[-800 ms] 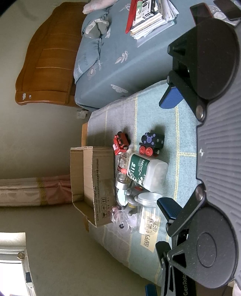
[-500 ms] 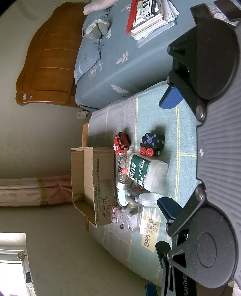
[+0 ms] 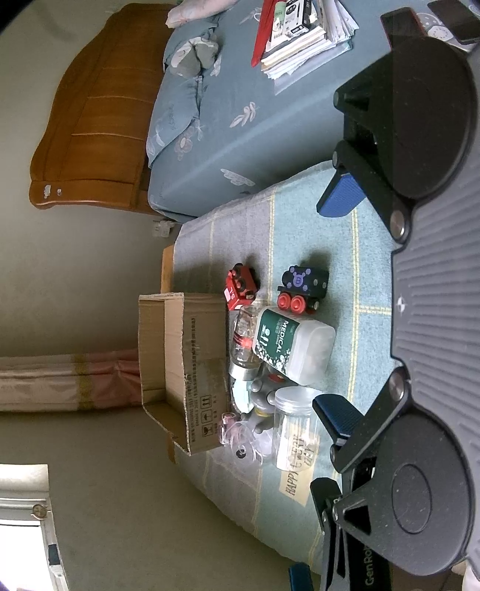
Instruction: Organize rigid objects
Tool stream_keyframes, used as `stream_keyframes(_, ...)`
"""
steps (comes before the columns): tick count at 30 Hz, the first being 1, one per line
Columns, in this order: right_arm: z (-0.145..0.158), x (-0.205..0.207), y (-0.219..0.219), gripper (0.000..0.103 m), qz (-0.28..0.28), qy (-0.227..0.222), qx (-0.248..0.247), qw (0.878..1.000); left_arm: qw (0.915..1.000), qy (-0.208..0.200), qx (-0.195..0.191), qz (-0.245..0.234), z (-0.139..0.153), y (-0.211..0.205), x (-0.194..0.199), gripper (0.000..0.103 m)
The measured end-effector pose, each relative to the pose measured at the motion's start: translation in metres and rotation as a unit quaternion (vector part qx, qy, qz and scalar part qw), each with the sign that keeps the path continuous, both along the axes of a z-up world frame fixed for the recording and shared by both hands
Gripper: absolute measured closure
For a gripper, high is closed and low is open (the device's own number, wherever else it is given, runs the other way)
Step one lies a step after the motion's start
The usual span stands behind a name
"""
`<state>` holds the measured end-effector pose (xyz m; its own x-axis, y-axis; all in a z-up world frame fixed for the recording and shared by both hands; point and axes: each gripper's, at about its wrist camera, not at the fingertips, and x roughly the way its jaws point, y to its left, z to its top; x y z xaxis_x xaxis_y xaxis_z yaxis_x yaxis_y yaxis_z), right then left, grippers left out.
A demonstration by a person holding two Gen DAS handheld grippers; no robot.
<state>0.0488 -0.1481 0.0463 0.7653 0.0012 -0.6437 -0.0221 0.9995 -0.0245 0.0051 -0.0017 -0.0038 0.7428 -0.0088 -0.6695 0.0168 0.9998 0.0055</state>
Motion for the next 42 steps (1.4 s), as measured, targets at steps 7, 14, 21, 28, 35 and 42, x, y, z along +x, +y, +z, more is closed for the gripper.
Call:
stream_keyframes(7, -0.002, 0.005, -0.001, 0.000, 0.004, 0.005, -0.003, 1.000, 1.0000, 0.003, -0.004, -0.006, -0.003, 0.000, 0.005, 0.001)
stream_keyframes(14, -0.004, 0.008, -0.006, 0.000, 0.052, -0.024, -0.009, 0.998, 0.9991, -0.001, -0.009, -0.042, -0.007, 0.001, 0.018, 0.001)
stream_keyframes(21, -0.021, 0.018, -0.019, 0.000, 0.075, -0.029, -0.026, 0.996, 0.9943, -0.008, -0.001, -0.106, -0.013, -0.004, 0.039, 0.001)
stream_keyframes(28, -0.049, 0.035, -0.031, 0.000, 0.077, 0.002, -0.008, 0.997, 0.9920, 0.010, 0.005, -0.126, -0.031, -0.016, 0.070, 0.001)
stream_keyframes(35, -0.067, 0.048, -0.043, 0.000, 0.076, 0.017, 0.010, 0.997, 0.9910, 0.033, 0.038, -0.124, -0.058, -0.025, 0.094, 0.001)
stream_keyframes(42, -0.085, 0.063, -0.049, 0.000, 0.076, 0.045, 0.003, 0.996, 0.9921, 0.053, 0.029, -0.110, -0.069, -0.005, 0.097, 0.001)
